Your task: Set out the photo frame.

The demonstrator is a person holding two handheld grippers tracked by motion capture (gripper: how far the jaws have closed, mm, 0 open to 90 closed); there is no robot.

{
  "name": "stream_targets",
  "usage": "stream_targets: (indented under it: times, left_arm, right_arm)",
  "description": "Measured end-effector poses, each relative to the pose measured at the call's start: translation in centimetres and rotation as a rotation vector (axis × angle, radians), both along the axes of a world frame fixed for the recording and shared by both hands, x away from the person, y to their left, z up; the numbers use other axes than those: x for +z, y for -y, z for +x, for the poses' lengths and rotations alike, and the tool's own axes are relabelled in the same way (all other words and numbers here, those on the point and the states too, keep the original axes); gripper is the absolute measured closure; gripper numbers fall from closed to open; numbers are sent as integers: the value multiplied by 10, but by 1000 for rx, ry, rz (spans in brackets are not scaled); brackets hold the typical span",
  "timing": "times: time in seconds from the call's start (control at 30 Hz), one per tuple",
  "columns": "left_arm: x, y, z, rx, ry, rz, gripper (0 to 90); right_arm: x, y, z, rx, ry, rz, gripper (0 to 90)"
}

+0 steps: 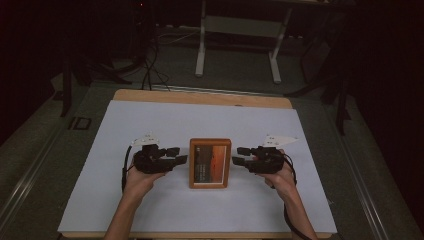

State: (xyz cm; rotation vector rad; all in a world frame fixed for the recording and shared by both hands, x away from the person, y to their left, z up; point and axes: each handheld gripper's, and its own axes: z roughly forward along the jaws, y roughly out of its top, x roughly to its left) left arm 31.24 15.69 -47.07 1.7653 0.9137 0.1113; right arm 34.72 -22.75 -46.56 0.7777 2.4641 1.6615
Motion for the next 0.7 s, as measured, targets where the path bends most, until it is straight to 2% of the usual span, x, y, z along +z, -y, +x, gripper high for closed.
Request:
stream_targets:
  times: [0.1,0.27,0.43,0.53,0.63,0.67,0.7]
  left_arm:
    - [0,-6,-4,42,3,9,477]
    - [-2,-14,-13,102,17,57,469]
    - [-9,-20,-19,165,22,113,452]
    - [-17,-22,-24,211,24,182,434]
    - [-25,-25,-27,276,20,290,407]
    - [-29,-27,-28,313,9,346,394]
    - [-33,-30,-28,341,-3,379,387]
  right_arm:
    - [1,7,-3,-33,4,-4,514]
    - [-2,21,-8,-82,9,-20,509]
    - [-6,34,-13,-139,11,-93,486]
    - [-11,40,-16,-177,6,-158,461]
    - [-19,48,-19,-223,-8,-231,408]
    - [-21,51,-19,-241,-11,-250,378]
    - [-24,56,-19,-271,-14,-283,352]
